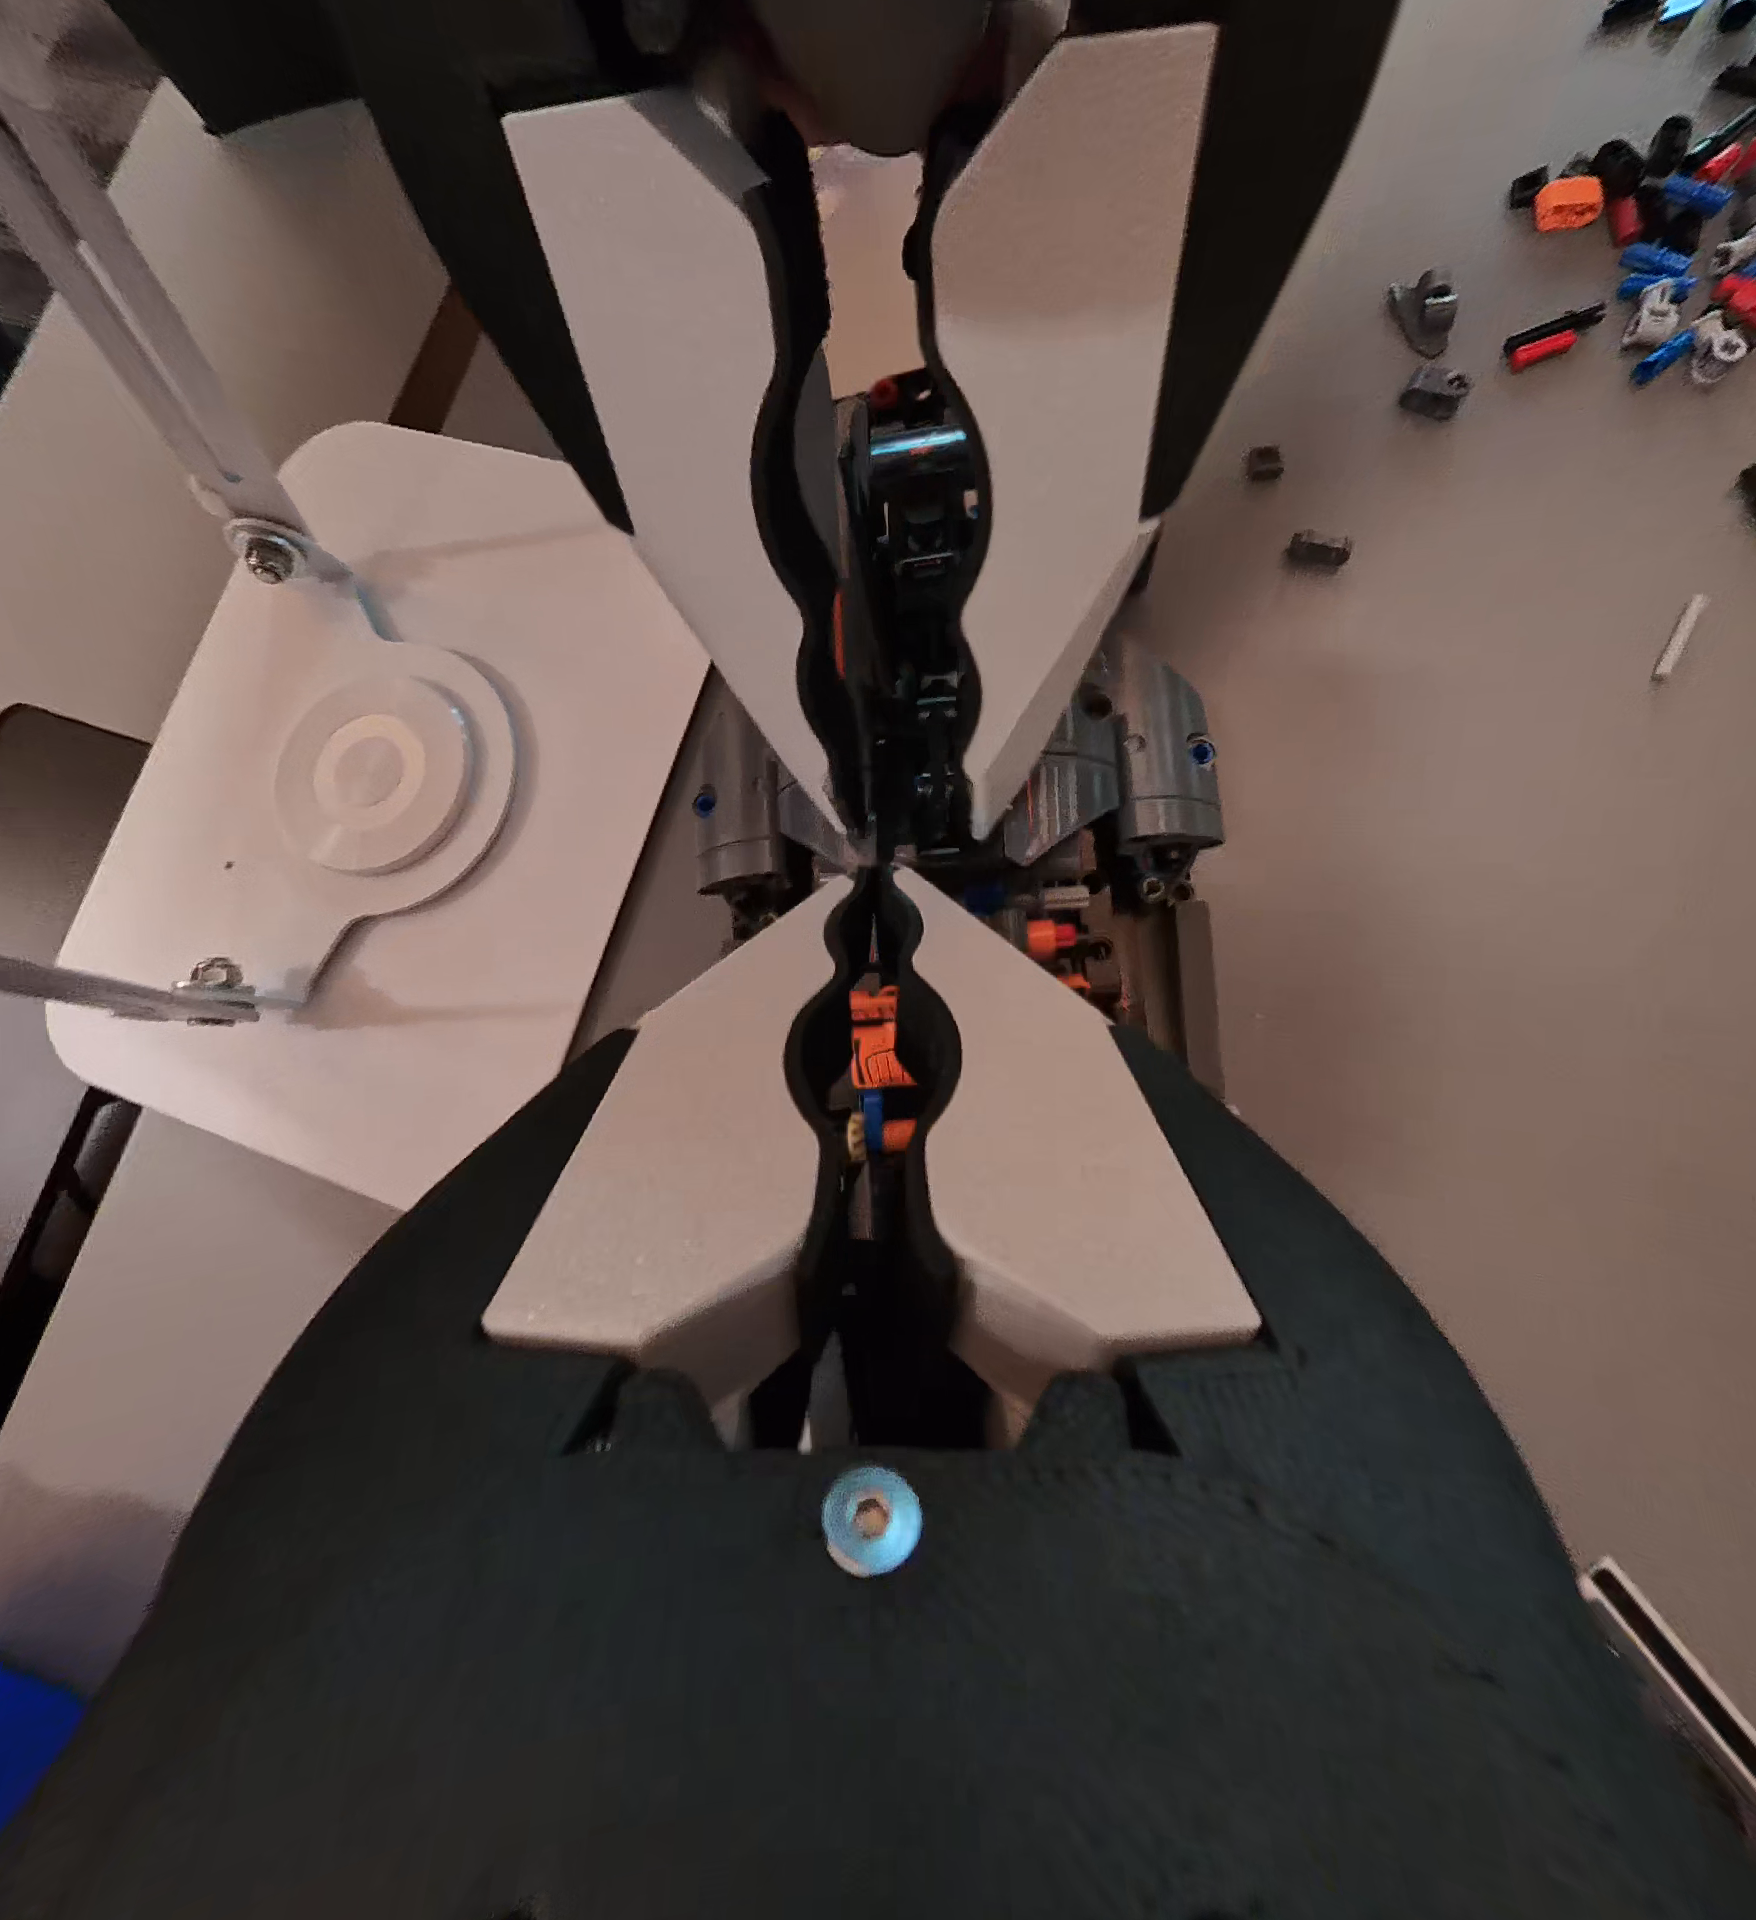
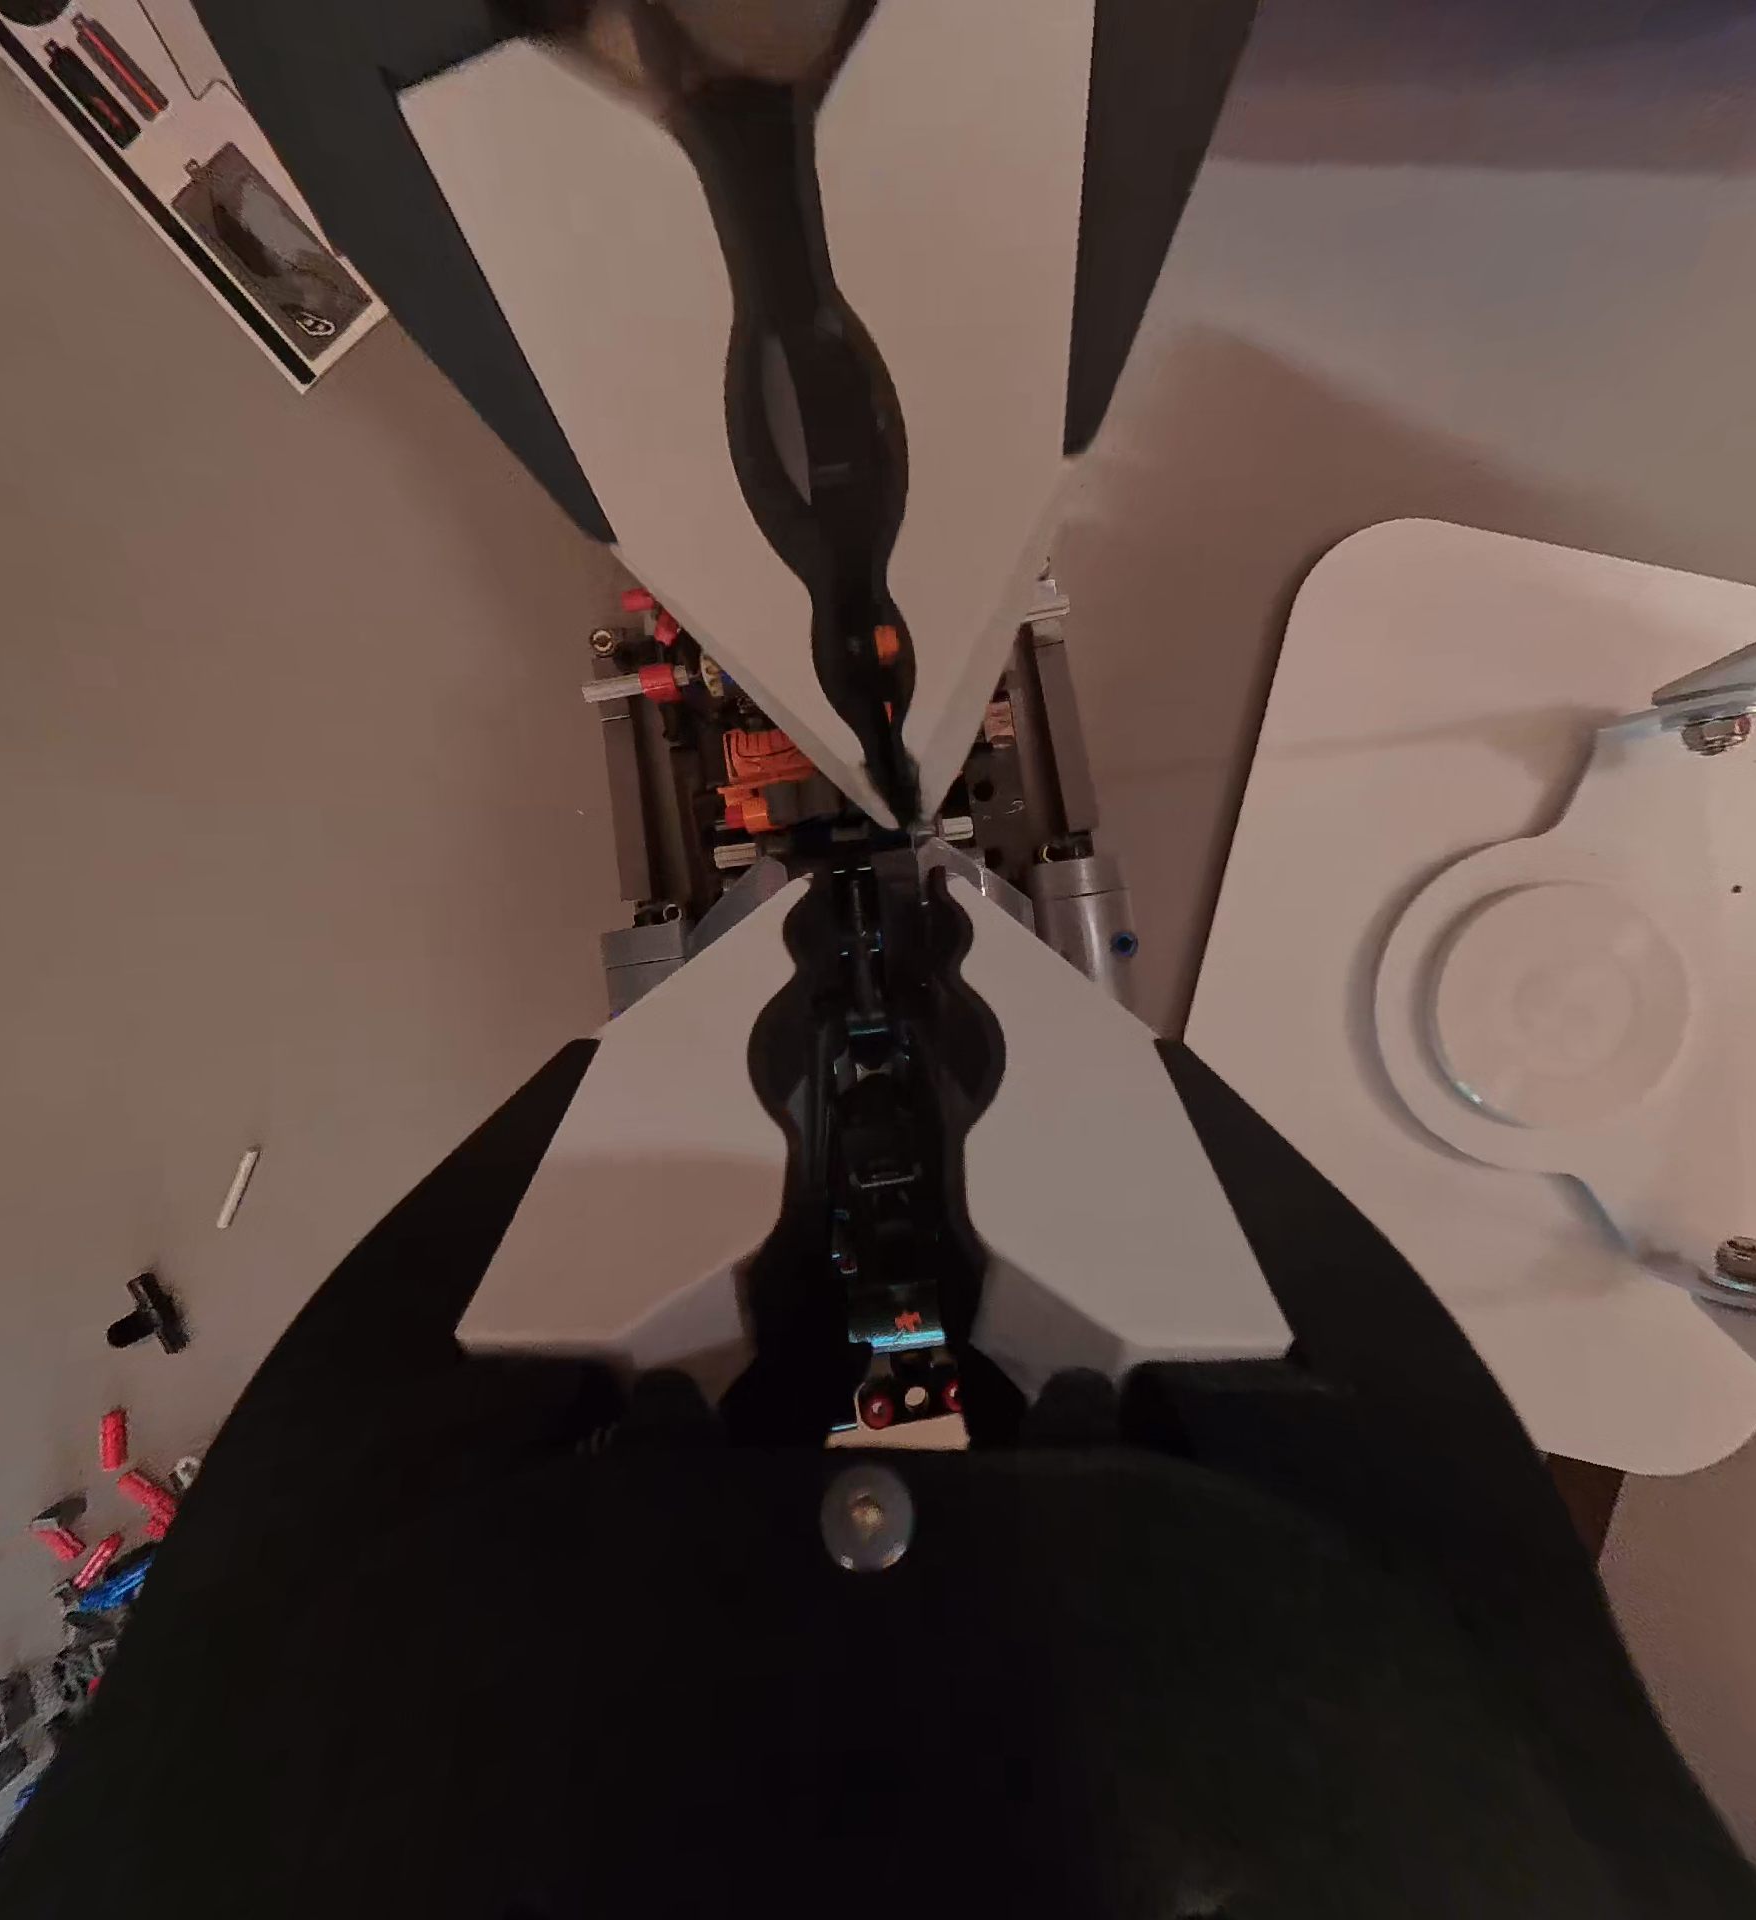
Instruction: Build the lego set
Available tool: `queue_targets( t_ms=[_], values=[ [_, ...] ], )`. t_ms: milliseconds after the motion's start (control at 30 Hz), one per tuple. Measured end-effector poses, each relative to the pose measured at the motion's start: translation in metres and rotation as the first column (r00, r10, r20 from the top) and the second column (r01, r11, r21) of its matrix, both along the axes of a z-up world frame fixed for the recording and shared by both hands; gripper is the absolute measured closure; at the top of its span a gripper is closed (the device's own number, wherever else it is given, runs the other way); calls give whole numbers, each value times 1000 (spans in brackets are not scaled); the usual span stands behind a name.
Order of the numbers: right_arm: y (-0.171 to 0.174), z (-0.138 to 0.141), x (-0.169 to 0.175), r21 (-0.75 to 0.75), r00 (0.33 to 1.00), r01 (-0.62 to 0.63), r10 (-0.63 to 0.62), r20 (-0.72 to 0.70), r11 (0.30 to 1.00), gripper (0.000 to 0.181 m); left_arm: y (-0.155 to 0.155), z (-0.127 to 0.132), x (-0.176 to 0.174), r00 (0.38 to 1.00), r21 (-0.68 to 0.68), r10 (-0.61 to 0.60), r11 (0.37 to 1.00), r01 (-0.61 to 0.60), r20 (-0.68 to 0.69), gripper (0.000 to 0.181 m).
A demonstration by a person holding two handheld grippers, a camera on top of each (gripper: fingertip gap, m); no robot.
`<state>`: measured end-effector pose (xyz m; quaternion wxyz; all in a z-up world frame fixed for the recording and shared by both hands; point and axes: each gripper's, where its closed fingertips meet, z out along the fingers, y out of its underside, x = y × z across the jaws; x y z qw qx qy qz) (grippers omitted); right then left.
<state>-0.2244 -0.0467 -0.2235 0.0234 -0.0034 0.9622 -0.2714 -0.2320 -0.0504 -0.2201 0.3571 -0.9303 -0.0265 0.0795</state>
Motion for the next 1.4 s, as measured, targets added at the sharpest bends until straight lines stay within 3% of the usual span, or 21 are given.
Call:
queue_targets(
  t_ms=[167, 467, 700, 900, 1000, 1200, 1300, 1400],
  values=[
    [1, -2, -5, -9, 1000, -4, 4, -21, 1000, 176, -10, -3, -5, 998, -1, 51, 999, -51, -40, 181],
    [1, -3, -2, -16, 999, -9, 8, -50, 1000, 179, -3, -18, -9, 997, 12, 68, 998, -68, -20, 181],
    [-3, -3, 5, 9, 993, -48, 49, -110, 999, 181, -12, -28, -12, 993, -57, 92, 994, -96, -77, 181],
    [-4, -2, 5, 28, 991, -41, 44, -130, 999, 181, -17, -11, -5, 991, 54, 129, 990, -127, -40, 181],
    [-3, 5, -3, 1, 993, -2, 2, -120, 1000, 145, -16, -3, 1, 988, 91, 134, 988, -127, -80, 181],
    [4, -8, 10, 39, 1000, -23, 23, 5, 999, 110, -12, -4, 10, 992, 122, 119, 986, -113, -45, 181],
    [2, -18, 12, 57, 999, -34, 34, 13, 998, 101, -12, -9, 10, 992, 118, 113, 987, -106, -50, 181],
    [2, -17, 13, 53, 999, -53, 52, 14, 997, 108, -13, -8, 10, 992, 125, 115, 986, -108, -46, 181]
  ],
)
